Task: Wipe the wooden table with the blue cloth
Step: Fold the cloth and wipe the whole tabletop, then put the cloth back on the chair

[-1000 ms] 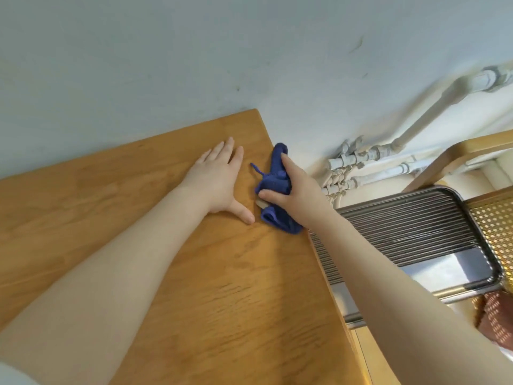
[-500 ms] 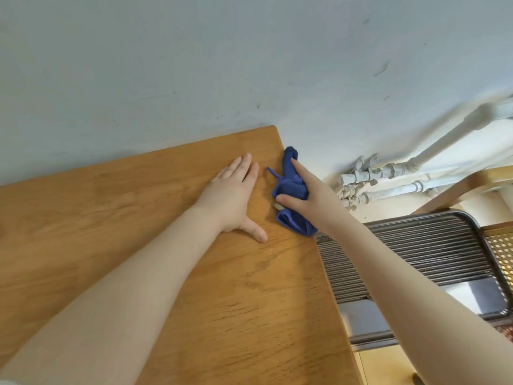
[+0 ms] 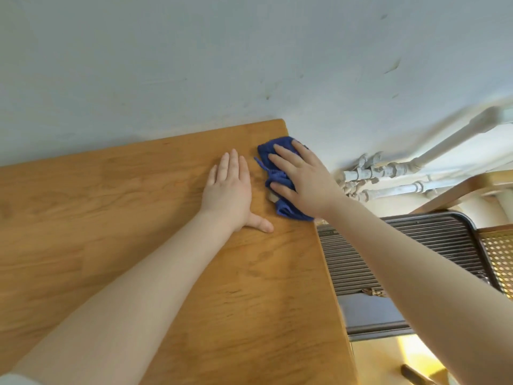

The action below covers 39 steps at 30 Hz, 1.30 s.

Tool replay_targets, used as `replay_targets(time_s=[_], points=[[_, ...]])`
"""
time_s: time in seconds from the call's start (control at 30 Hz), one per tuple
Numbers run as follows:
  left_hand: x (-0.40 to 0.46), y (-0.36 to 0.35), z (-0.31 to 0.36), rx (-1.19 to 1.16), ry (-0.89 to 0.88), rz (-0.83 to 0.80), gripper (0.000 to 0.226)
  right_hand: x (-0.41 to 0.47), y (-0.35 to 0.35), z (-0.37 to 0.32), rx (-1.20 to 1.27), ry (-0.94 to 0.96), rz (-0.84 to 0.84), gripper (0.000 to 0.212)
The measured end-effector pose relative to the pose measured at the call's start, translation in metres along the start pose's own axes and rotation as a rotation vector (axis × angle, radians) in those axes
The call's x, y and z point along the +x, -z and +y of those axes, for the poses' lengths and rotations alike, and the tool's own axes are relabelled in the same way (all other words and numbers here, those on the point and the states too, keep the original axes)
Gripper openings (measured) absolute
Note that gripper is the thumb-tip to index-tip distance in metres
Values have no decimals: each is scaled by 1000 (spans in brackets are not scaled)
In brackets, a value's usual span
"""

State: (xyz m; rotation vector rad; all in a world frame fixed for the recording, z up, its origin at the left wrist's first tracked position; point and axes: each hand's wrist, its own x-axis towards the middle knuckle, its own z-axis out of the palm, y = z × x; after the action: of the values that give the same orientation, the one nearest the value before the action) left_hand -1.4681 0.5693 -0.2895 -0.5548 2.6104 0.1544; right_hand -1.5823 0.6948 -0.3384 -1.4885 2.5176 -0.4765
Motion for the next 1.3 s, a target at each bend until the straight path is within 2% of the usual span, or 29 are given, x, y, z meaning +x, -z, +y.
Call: replay_targets(time_s=[0.17,0.23,0.37,0.43,0.57,0.7,0.83,0.93,1.1,1.17,1.23,1.3], points=[[-5,-5,1,26,15,109,134,-71,-1,-18,-98,236,-47,64],[-4,-8,1,36,9,156,134,-58,0,-10,-94,217,-42,64],[-8,-12,0,36,-4,208,130,-20,7,8,-89,-5,-41,74],[-14,-16,0,-6,7,196,127,-29,4,1,-85,6,-33,72],[-33,-20,3,-123,57,206,111,-101,-6,-21,-38,56,-3,57],[-71,-19,14,-145,-46,285,81,-192,-10,-46,-72,130,-84,57],[-116,-32,29,-128,-223,199,71,-222,-10,-48,-114,188,-111,57],[-146,-47,45,-96,-271,107,67,-219,-12,-49,-104,133,-105,62],[-189,-75,57,-75,-206,86,69,-254,-17,-65,45,15,-100,62],[-203,-90,61,-59,-176,29,75,-283,-19,-73,85,-6,-98,63],[-216,-106,67,-47,-130,-33,82,-318,-25,-87,104,-16,-82,59],[-227,-118,75,-95,-77,-17,78,-352,-33,-99,105,-9,-55,51]])
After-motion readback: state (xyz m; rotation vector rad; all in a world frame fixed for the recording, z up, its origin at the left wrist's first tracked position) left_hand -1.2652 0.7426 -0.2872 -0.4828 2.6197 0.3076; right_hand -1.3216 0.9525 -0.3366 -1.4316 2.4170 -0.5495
